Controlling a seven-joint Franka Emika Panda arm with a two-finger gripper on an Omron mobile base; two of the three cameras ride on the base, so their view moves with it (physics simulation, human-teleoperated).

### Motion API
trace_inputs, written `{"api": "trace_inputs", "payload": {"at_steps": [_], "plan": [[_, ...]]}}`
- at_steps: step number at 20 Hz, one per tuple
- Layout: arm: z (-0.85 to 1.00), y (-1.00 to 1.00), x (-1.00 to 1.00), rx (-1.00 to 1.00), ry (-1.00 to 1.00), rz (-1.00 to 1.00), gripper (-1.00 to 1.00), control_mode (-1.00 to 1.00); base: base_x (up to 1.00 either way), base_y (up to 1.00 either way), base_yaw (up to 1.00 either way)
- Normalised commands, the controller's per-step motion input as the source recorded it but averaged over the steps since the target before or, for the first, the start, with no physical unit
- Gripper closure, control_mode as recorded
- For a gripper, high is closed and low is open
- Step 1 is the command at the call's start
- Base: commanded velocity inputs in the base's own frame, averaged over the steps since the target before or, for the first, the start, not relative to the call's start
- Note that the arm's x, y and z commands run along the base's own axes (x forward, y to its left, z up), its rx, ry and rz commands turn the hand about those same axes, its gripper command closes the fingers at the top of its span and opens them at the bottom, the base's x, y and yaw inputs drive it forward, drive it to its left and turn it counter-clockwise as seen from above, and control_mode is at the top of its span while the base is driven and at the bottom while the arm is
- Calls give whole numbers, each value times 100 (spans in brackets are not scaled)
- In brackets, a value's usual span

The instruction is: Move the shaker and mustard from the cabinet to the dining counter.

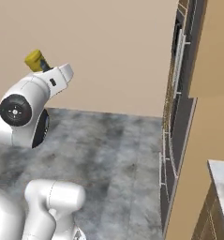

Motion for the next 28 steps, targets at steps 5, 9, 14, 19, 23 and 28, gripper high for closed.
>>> {"api": "trace_inputs", "payload": {"at_steps": [5,9,14,19,23,28], "plan": [[0,0,0,0,0,0,100,100,-5,15,100],[0,0,0,0,0,0,100,100,3,22,98],[0,0,0,0,0,0,100,100,9,21,96],[0,0,0,0,0,0,100,100,22,24,87],[0,0,0,0,0,0,100,100,58,5,33],[0,0,0,0,0,0,100,100,96,17,0]]}}
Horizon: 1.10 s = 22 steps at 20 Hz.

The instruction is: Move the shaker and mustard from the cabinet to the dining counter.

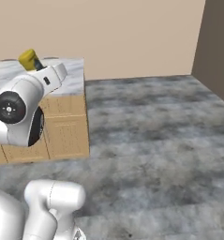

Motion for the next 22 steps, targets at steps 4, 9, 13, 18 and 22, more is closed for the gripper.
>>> {"api": "trace_inputs", "payload": {"at_steps": [4,9,13,18,22], "plan": [[0,0,0,0,0,0,100,100,93,37,-2],[0,0,0,0,0,0,100,100,61,52,0],[0,0,0,0,0,0,100,100,30,61,7],[0,0,0,0,0,0,100,100,32,54,13],[0,0,0,0,0,0,100,100,28,58,18]]}}
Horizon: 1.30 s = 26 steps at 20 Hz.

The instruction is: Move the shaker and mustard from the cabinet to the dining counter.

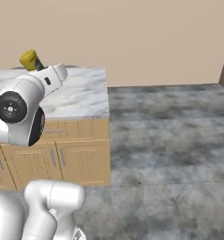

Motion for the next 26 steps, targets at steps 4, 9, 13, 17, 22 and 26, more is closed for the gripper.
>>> {"api": "trace_inputs", "payload": {"at_steps": [4,9,13,17,22,26], "plan": [[0,0,0,0,0,0,100,100,26,53,19],[0,0,0,0,0,0,100,100,48,38,16],[0,0,0,0,0,0,100,100,75,27,7],[0,0,0,0,0,0,100,100,73,21,5],[0,0,0,0,0,0,100,100,59,24,4],[0,0,0,0,0,0,100,100,59,18,2]]}}
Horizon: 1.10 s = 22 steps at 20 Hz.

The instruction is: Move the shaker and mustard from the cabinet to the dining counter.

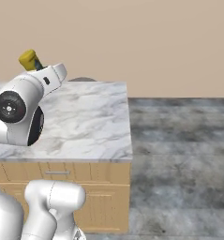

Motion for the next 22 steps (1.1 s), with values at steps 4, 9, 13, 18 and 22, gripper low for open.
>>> {"api": "trace_inputs", "payload": {"at_steps": [4,9,13,18,22], "plan": [[0,0,0,0,0,0,100,100,57,18,2],[0,0,0,0,0,0,100,100,41,9,2],[0,0,0,0,0,0,100,100,34,7,2],[0,0,0,0,0,0,100,100,32,2,3],[0,0,0,0,0,0,100,100,21,0,1]]}}
